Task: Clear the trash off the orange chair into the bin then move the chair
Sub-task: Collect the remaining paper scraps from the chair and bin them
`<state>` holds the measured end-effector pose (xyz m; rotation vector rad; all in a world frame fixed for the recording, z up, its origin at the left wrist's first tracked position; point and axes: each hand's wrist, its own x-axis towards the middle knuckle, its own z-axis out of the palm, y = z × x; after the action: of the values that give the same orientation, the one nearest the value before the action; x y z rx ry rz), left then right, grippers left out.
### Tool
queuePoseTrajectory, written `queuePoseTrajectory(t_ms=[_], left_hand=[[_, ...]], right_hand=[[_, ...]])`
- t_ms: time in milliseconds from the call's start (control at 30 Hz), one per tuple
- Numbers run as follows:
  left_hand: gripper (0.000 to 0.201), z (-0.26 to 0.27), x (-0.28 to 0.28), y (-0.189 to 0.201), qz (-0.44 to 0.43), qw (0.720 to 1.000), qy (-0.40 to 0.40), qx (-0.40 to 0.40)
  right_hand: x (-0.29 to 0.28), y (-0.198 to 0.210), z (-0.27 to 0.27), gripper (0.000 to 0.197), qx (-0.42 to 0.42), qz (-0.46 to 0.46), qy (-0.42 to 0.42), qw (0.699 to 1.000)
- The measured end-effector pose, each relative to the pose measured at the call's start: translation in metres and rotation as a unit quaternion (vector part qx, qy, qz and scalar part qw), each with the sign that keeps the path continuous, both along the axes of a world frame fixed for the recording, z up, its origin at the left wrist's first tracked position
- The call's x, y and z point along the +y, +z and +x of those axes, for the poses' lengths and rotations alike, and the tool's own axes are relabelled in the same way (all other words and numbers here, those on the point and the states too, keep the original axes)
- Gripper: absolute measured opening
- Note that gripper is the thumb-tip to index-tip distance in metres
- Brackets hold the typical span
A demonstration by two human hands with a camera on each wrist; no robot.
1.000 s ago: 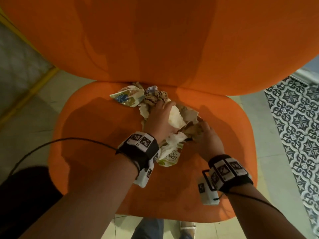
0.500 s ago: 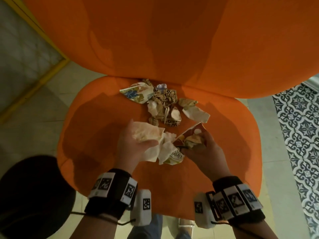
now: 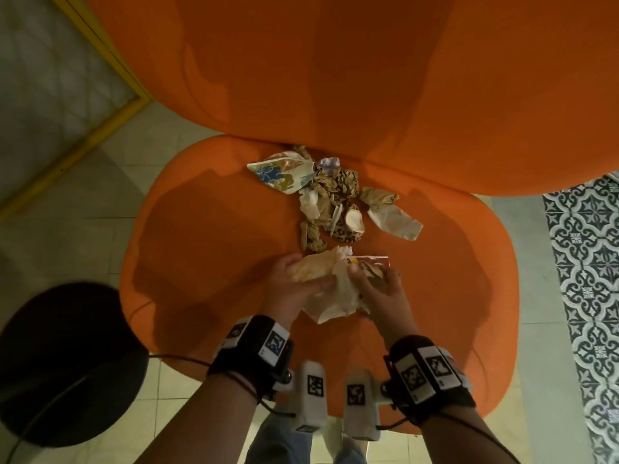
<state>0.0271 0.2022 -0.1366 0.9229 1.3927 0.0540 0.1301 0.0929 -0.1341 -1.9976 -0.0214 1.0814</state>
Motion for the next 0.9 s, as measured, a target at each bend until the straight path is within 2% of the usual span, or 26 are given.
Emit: queuePoseTrajectory(t_ms=[67, 100, 333, 433, 733, 900], left_hand=[[0.075, -0.002, 0.000, -0.003, 0.001, 1.000, -0.001, -0.011], [0.072, -0.002, 0.000, -0.005, 0.007, 1.000, 0.000, -0.015], [0.063, -0.015, -0.012, -0.007, 0.010, 0.999, 0.034, -0.040], [0.061, -0.026, -0.028, -0.001, 0.017, 0.996, 0.071, -0.048], [0.061, -0.095, -0.105, 0.046, 0.062, 0.960, 0.233, -0.141], [0.054, -0.168, -0.158, 0.068, 0.075, 0.914, 0.357, -0.179]], right_hand=[[0.002, 0.001, -0.002, 0.053, -0.023, -0.008, 0.015, 1.000], [0.003, 0.001, -0.003, 0.053, -0.033, -0.009, 0.020, 0.999], [-0.003, 0.003, -0.003, 0.042, 0.023, 0.048, 0.004, 0.999], [-0.012, 0.011, -0.008, 0.041, 0.037, 0.075, 0.022, 0.996], [-0.051, 0.060, -0.046, 0.044, 0.052, 0.162, 0.169, 0.971], [-0.066, 0.084, -0.110, 0.033, 0.071, 0.181, 0.319, 0.928]])
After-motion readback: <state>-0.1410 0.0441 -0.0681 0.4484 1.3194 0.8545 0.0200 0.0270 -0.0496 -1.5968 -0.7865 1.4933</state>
